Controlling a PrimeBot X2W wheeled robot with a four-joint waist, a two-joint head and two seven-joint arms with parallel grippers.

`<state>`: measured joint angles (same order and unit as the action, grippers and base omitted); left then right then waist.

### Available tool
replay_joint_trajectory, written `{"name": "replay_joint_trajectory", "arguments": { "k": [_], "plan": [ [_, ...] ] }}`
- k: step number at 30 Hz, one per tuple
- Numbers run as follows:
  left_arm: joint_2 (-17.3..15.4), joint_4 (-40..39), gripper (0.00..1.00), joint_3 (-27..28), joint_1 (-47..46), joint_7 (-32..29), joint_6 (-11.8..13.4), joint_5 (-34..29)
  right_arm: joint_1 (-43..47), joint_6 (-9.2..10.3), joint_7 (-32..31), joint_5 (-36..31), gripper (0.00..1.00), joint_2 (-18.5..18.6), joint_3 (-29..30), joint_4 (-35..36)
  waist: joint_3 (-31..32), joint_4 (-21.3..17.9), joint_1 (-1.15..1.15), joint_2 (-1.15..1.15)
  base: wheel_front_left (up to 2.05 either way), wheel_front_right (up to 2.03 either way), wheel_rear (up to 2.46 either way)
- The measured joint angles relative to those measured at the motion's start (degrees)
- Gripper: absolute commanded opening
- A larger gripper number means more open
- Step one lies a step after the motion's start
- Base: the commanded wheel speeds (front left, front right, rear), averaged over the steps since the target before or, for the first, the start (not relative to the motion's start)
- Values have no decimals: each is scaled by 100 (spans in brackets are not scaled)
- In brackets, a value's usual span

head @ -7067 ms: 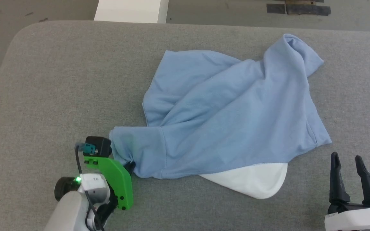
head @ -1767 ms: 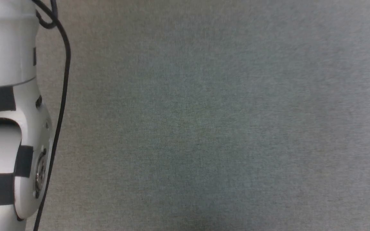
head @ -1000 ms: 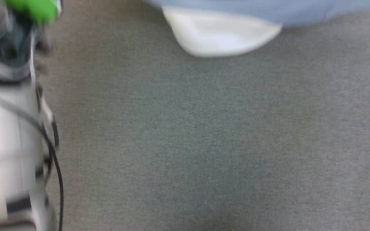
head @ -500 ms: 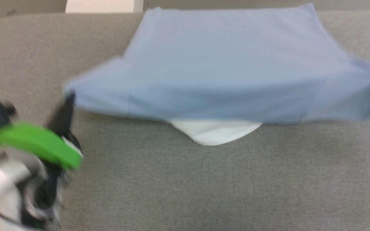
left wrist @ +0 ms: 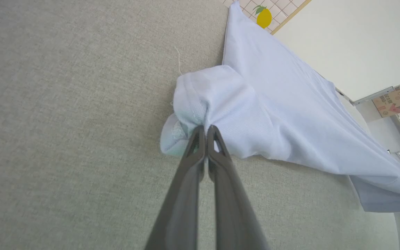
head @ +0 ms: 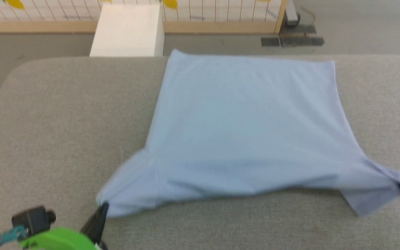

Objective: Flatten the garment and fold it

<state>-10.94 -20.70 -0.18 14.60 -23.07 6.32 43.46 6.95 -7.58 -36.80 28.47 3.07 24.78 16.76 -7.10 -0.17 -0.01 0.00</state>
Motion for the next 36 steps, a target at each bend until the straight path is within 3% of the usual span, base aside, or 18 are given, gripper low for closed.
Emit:
{"name": "replay_joint_trajectory", "arguments": {
  "k": [14,23,29,36],
  "plan": [
    [-90,-670,0,414,1402,-561,27,844,1353,0,-49,749,0,-16,293,59,836,-37,0,0,0,0,0],
    [-67,-934,0,393,1522,-423,19,832,1616,0,113,876,0,-18,323,35,859,42,0,0,0,0,0],
    [23,-619,0,130,1044,-32,-162,472,1354,1,479,-183,0,-15,-186,-402,704,87,0,0,0,0,0],
    [158,-280,0,-253,443,126,-357,331,613,1,964,-746,0,-20,-595,-1891,409,91,0,0,0,0,0]
  ]
}}
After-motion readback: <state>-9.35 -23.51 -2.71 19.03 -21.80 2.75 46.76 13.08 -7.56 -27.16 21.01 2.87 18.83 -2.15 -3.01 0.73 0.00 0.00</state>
